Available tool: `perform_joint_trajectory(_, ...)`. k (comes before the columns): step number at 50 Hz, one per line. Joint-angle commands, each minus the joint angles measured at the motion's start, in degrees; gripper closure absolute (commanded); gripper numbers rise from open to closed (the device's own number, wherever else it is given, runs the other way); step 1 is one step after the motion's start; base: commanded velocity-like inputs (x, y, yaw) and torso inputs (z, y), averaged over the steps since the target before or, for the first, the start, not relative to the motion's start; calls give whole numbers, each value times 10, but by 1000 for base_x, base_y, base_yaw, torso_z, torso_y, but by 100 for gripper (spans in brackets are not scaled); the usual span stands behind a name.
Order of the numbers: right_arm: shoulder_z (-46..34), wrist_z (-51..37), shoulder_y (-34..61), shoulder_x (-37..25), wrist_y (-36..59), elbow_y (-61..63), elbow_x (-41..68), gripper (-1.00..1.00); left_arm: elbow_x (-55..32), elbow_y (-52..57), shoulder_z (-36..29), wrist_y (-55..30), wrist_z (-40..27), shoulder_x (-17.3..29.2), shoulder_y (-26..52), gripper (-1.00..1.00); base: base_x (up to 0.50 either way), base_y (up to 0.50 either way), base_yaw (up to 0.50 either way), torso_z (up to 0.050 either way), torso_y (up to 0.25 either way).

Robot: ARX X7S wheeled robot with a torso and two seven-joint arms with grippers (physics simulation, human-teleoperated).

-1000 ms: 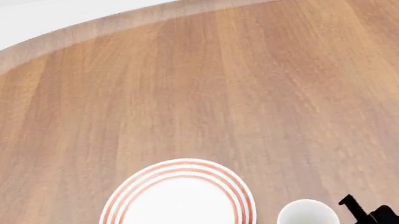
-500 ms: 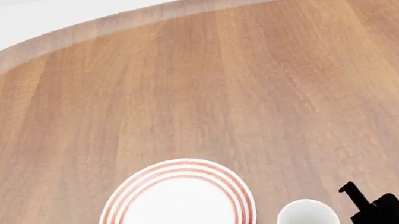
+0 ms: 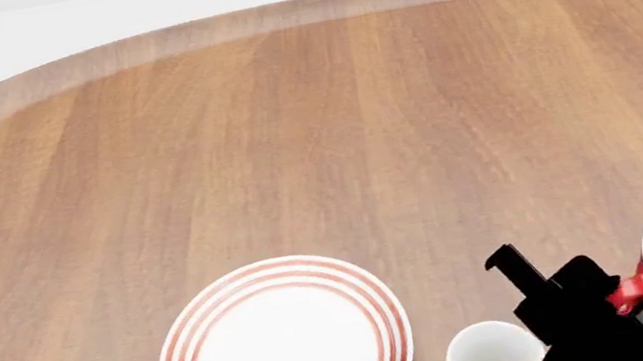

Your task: Put the red mug on the left plate.

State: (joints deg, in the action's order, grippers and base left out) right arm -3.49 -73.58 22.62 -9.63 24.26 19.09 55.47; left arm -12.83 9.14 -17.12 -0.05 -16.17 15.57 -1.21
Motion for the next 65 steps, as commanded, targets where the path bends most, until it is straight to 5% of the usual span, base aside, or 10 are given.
perform_joint_trajectory(1,-28,-29,-2,-8,34,113,24,100,-2,2,-1,1,-3,2,-1,-100,0,0,0,0,0)
perform_joint_trajectory(19,-101,70,-6,-24,27,172,4,100,-3,0,-4,4,-7,4,0,-100,0,0,0,0,0)
perform_joint_trajectory(49,-216,285,-15,-22,-13,53,-43,100,-8,1,-8,3,-12,9,3,-100,0,0,0,0,0)
perform_joint_trajectory(65,-250,361,54,-11,2,-75,-52,100,-11,1,-10,5,-14,12,4,-100,0,0,0,0,0)
